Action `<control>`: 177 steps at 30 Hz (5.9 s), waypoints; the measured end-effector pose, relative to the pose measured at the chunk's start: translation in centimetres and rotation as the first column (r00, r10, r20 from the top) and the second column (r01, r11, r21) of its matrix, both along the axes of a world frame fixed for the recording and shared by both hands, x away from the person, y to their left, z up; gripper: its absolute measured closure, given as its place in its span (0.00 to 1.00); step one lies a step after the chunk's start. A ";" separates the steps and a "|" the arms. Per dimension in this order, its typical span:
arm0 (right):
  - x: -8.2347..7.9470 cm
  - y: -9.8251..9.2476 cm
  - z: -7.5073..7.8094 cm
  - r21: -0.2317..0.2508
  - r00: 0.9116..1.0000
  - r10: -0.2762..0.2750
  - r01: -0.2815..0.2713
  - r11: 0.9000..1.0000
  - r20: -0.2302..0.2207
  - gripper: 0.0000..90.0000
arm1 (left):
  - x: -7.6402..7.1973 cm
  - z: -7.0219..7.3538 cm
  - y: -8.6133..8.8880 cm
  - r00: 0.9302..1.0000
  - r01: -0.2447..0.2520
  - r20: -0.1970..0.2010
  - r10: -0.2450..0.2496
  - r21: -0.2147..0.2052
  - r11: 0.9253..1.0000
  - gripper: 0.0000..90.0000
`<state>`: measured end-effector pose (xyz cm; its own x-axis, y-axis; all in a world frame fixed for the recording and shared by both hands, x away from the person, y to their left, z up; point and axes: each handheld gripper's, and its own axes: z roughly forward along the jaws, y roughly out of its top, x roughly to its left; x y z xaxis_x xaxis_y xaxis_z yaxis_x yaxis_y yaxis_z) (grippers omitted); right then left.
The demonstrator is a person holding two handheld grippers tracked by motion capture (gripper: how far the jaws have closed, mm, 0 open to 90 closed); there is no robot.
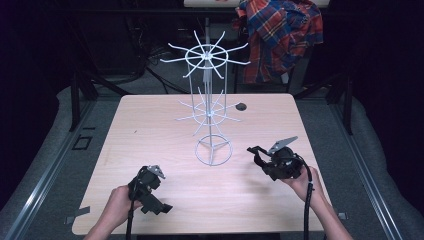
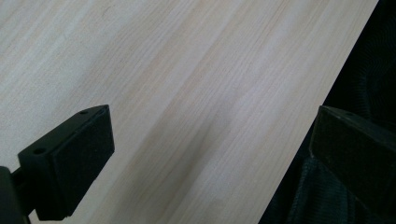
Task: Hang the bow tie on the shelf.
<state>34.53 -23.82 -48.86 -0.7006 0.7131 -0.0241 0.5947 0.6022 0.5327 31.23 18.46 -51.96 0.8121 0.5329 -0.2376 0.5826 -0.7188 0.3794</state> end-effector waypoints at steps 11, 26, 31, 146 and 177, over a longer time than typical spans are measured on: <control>1.2 0.3 2.4 0.083 0.998 -0.035 0.031 0.996 0.043 0.81 | 0.0 0.0 0.0 1.000 0.003 -0.003 -0.003 0.000 1.000 0.00; 2.9 1.6 4.8 0.172 0.995 -0.059 0.045 0.984 0.079 0.81 | -0.1 0.0 0.1 1.000 0.001 0.004 -0.001 -0.012 1.000 0.00; 3.2 1.8 5.4 0.191 0.994 -0.068 0.051 0.980 0.086 0.82 | -0.1 0.0 0.1 1.000 0.003 0.002 -0.003 -0.008 1.000 0.00; 3.9 7.6 6.0 0.153 0.989 0.031 -0.053 0.987 0.144 0.82 | 0.0 -0.1 -0.1 1.000 0.009 0.001 -0.009 0.026 1.000 0.00; 4.5 7.7 4.9 0.165 0.995 0.020 -0.037 0.986 0.101 0.81 | 0.0 -0.1 -0.2 1.000 0.008 0.002 -0.008 0.028 1.000 0.00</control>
<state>39.02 -16.13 -43.95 -0.7210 0.6926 0.0234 0.5183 0.5165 0.6817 31.23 18.29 -52.08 0.8168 0.5326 -0.2215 0.5761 -0.7337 0.3603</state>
